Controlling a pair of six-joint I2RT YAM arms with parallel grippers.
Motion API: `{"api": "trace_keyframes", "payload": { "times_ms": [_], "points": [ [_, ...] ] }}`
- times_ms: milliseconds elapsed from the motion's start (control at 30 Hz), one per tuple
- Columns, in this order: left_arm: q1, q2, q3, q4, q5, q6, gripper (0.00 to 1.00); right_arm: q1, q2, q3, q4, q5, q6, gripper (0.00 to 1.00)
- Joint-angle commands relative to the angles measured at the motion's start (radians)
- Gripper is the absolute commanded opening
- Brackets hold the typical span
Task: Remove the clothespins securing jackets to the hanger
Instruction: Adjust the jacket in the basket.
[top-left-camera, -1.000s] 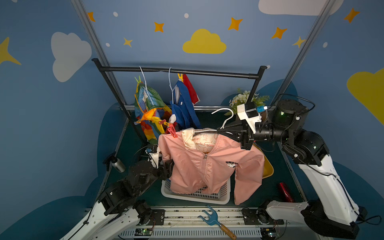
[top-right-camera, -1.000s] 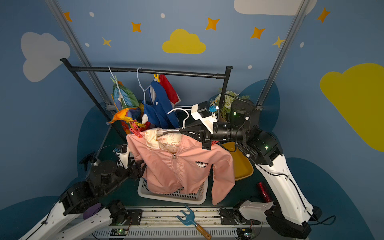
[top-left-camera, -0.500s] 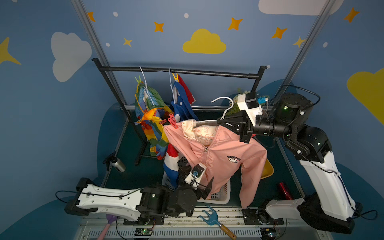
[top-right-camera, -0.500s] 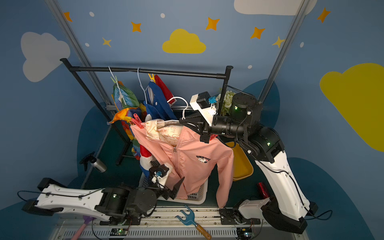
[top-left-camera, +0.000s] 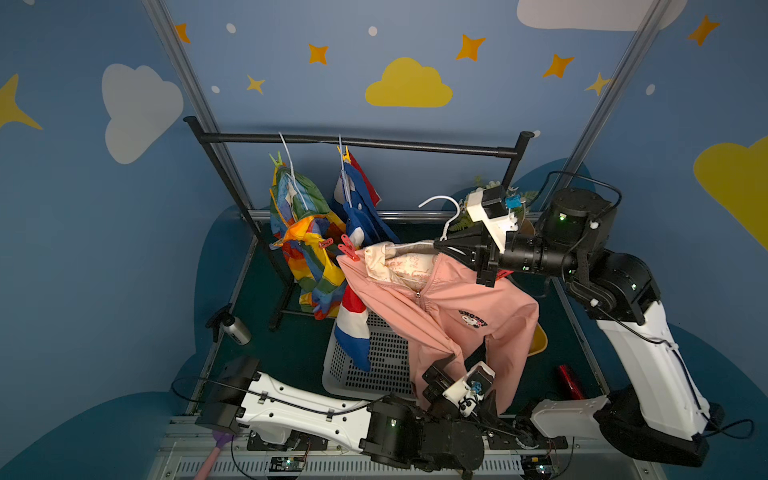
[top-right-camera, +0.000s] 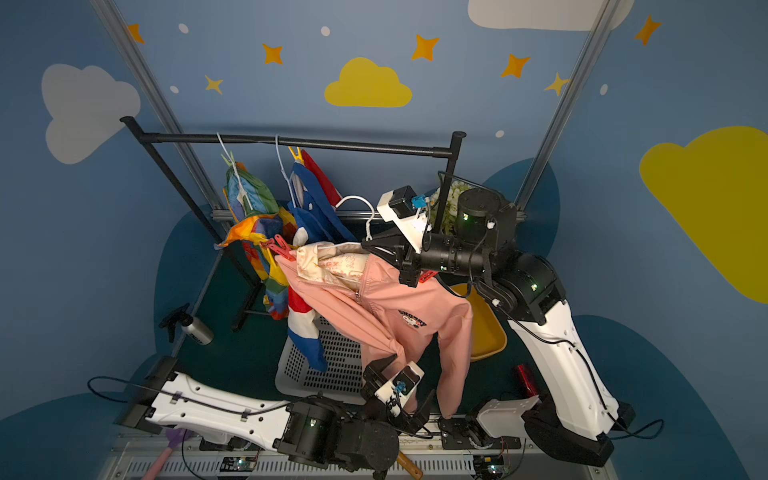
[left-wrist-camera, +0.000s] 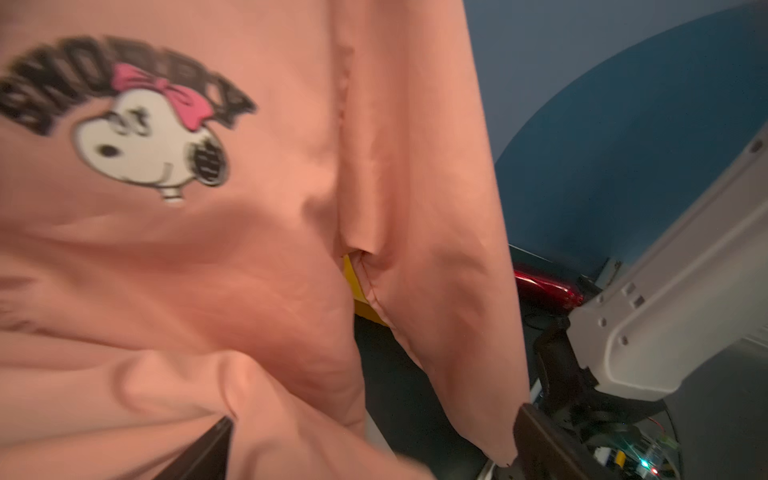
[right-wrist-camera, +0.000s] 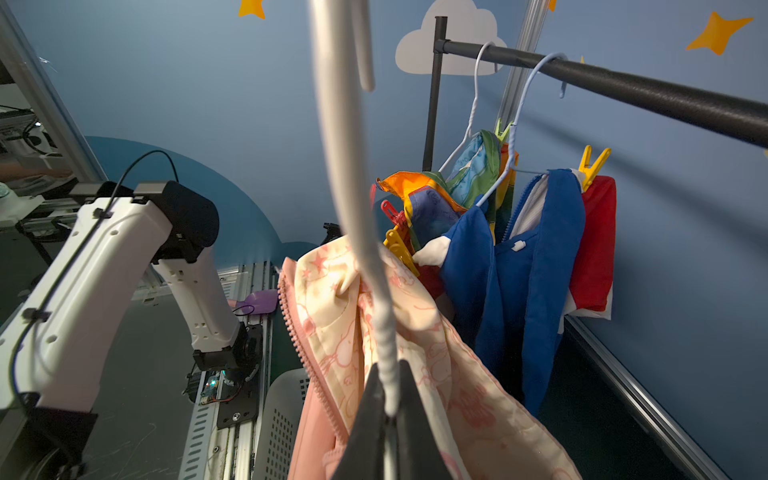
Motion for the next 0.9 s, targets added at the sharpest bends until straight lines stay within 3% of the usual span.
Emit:
{"api": "trace_keyframes", "payload": {
  "times_ms": [0,100,200,233,333,433,533,633,767,867],
  "points": [
    [-0.007,-0.056,0.015,-0.235,-0.092,-0.223,1.00,0.001,-0.021,0.007,0.157,0.034,0.011,0.00],
    [-0.004,-0.160,-0.056,-0.568,-0.198,-0.563,1.00,0.001,-0.049,-0.038,0.178,0.035,0.015,0.00],
    [0.004,-0.298,-0.153,-0.752,-0.219,-0.771,0.96,0.001,-0.072,-0.069,0.190,0.035,0.020,0.00],
    [0.004,-0.333,-0.169,-0.754,-0.206,-0.757,0.93,0.000,-0.075,-0.073,0.191,0.037,0.020,0.00],
    [-0.016,-0.373,-0.199,-0.525,-0.154,-0.504,0.90,0.001,-0.078,-0.068,0.192,0.022,0.017,0.00],
    [-0.026,-0.213,-0.087,-0.485,-0.129,-0.351,0.91,0.001,-0.081,-0.056,0.186,-0.032,0.014,0.00],
    [-0.030,-0.035,0.093,-0.522,-0.157,-0.310,0.94,0.000,-0.076,-0.053,0.178,-0.042,0.016,0.00],
    [-0.029,0.054,0.161,-0.324,-0.057,-0.113,0.95,0.000,-0.058,-0.047,0.177,-0.036,0.019,0.00],
    [0.049,0.061,0.097,-0.131,0.121,-0.142,0.98,0.000,-0.049,-0.035,0.195,-0.037,0.044,0.00],
    [0.083,0.054,0.019,0.044,0.160,-0.087,1.00,0.001,-0.057,-0.029,0.202,-0.026,0.057,0.00]
  ]
}}
